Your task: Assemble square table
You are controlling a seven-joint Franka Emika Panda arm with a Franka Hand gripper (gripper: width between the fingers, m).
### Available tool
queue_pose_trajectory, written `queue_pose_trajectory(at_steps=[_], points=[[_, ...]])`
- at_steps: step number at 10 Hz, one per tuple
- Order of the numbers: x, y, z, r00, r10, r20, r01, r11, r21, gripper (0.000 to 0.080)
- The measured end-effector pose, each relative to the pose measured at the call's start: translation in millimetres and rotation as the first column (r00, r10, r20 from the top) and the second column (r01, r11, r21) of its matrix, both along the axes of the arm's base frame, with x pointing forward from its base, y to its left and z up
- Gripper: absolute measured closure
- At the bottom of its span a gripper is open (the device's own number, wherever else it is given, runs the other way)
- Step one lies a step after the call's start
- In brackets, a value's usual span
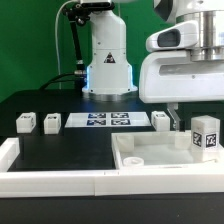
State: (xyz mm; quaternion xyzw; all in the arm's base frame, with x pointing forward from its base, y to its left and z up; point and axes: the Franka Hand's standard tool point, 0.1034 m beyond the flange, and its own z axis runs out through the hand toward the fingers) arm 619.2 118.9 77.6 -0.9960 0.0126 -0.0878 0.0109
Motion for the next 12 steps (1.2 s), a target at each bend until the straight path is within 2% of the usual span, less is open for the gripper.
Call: queue_pose_trajectory(at_steps=[1,3,6,8,12], points=[[-0.5,1.1,-0.5,0.995,0.102,0.000,-0.102,0.995,-0.024,0.0150],[-0.5,-0.9,-0.5,0.977,0.212,-0.001,-0.212,0.976,-0.045,0.0150],[-0.4,-1.7,-0.7,0.968,0.252,-0.003,-0.252,0.966,-0.053,0.0165],[-0.4,-1.7,-0.7,0.968,0.252,-0.003,-0.252,0.966,-0.053,0.0512],[-0.4,-2.1,-0.9,0.975,0.220,-0.002,-0.220,0.974,-0.047,0.0509]])
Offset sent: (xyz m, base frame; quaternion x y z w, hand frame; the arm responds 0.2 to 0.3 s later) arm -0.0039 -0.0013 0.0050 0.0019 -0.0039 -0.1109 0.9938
